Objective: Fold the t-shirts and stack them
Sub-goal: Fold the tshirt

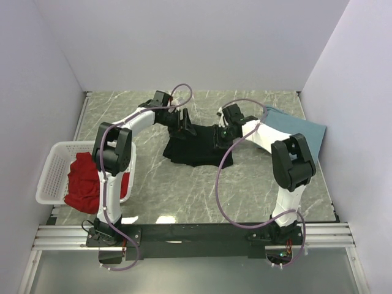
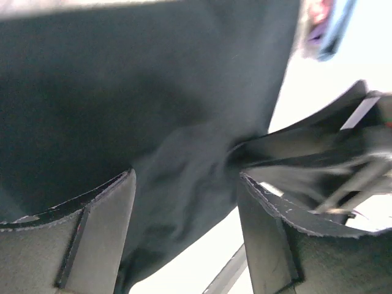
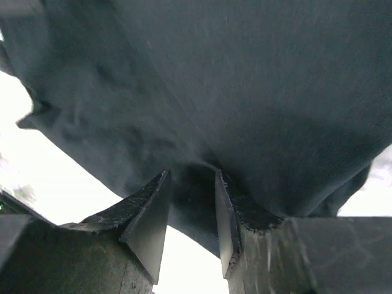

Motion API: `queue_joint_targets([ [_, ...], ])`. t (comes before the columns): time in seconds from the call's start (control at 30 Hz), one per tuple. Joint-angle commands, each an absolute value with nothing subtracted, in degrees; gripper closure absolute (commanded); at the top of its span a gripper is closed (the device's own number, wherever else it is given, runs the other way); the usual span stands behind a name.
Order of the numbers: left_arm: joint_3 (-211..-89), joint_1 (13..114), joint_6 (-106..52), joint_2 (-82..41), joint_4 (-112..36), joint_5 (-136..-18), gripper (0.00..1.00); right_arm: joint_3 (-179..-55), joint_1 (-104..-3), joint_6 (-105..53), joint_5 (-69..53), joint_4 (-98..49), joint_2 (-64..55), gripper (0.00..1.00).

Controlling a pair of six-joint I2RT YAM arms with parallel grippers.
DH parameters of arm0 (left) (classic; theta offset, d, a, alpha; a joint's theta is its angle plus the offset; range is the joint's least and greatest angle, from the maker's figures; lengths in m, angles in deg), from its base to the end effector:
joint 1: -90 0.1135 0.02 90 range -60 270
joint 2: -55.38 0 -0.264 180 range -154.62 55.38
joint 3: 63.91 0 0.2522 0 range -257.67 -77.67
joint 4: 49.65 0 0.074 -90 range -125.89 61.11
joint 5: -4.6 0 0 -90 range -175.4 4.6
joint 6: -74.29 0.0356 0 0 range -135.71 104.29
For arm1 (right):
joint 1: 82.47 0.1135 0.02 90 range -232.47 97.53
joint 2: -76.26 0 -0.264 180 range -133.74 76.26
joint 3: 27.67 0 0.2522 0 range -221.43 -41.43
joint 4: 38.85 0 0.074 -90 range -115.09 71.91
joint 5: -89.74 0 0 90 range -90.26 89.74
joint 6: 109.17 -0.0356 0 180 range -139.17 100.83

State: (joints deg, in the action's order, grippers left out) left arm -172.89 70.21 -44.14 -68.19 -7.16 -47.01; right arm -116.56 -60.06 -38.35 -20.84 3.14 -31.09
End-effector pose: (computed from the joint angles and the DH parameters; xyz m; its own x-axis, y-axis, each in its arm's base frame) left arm 0.4305 -0.1784 0.1844 -0.9721 -0.0468 -0.2297 0.1366 0.6834 -0.7172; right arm 0.3566 0.1606 0.1923 -0.9295 -0.0506 -0.3653 -0.2242 0.8640 0.4508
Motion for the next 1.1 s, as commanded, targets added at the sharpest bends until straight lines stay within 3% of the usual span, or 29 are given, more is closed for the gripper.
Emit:
queue_joint_targets([
  [0.0,-176.3,70.3,-48.0,-68.5,-15.1,-40.9,0.29,-115.6,-59.6,-38.8,-22.3,0.5,-30.5,0.58],
  [0.5,-175.7,70.4,-58.3,-73.6,-27.5,-38.2,0.29,-110.6,-56.6,-38.0,-18.9,2.2,-28.3,0.60],
  [1.07,-177.9,71.6,-59.0,-76.2,-25.2,-43.9,0.28,-108.7,-56.8,-35.7,-14.7,4.2,-27.8,0.60],
])
